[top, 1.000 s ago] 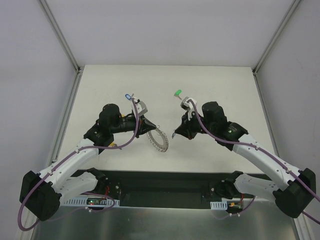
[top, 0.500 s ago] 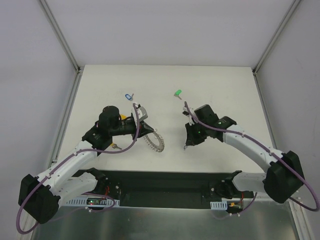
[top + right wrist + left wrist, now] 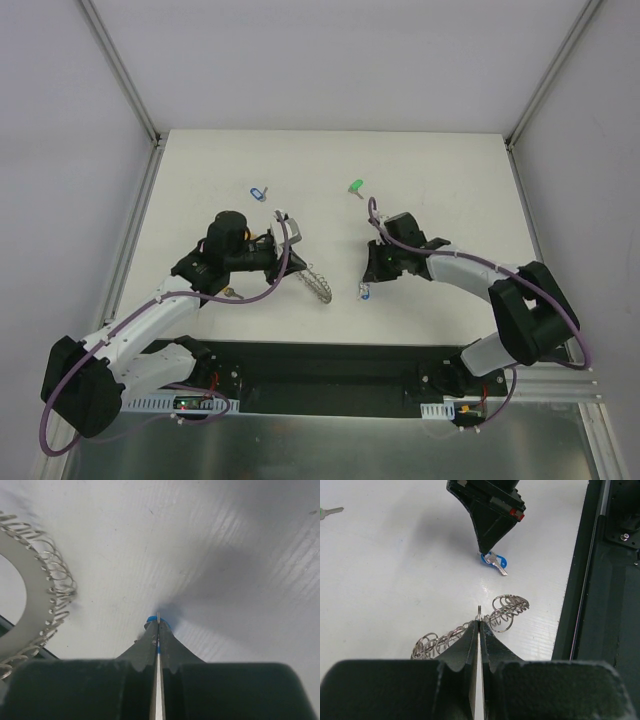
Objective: Put the keys on the keyring
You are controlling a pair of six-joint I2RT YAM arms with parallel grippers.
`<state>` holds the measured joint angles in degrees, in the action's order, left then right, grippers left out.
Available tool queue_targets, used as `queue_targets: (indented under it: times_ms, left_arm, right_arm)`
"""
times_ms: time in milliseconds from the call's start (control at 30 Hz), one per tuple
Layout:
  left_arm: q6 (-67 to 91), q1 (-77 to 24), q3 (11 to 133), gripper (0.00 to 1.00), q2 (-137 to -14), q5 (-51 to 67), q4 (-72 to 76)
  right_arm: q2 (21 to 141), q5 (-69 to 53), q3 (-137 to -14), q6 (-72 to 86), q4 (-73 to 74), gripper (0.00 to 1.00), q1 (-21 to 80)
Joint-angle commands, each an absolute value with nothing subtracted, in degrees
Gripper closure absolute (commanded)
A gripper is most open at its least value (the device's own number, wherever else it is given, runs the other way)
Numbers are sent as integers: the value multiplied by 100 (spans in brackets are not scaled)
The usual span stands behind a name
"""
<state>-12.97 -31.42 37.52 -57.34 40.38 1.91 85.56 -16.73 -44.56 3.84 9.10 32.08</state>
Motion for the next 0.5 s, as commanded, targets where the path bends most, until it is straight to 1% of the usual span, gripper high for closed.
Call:
queue_targets:
  times_ms: [0, 100, 167, 267, 300, 333, 367, 467]
  left_arm:
    - [-1511, -3103, 3938, 100, -5643, 4078, 334]
    - [-1529, -3103, 3929, 100, -5669, 4026, 334]
    - [-1512, -3103, 3955, 100, -5756, 3982, 334]
    - [-1494, -3094, 3955, 100, -5836, 3955, 334]
    - [-1494, -3102, 3955, 100, -5845, 3964, 334]
    - [-1494, -3103, 3946, 100, -5862, 3955, 334]
    - [-1485, -3103, 3946, 100, -5888, 3920, 334]
    - [-1477, -3103, 3981, 100, -5959, 3929, 334]
  right_arm:
    - [8630, -1530, -4123, 519, -550, 99, 3190]
    - [8727, -1381, -3815, 562, -1341, 99, 3182]
    - [8832, -1301, -3701, 571, -1546, 99, 3190]
    - [8868, -1187, -3534, 650, -1889, 94, 3190]
    - [8842, -1134, -3437, 703, -1864, 85, 3190]
    - [8676, -1082, -3410, 747, -1785, 79, 3190]
    - [8553, -1020, -3393, 747, -1488, 69, 3208]
    - [7929, -642, -3629, 572, -618, 60, 3287]
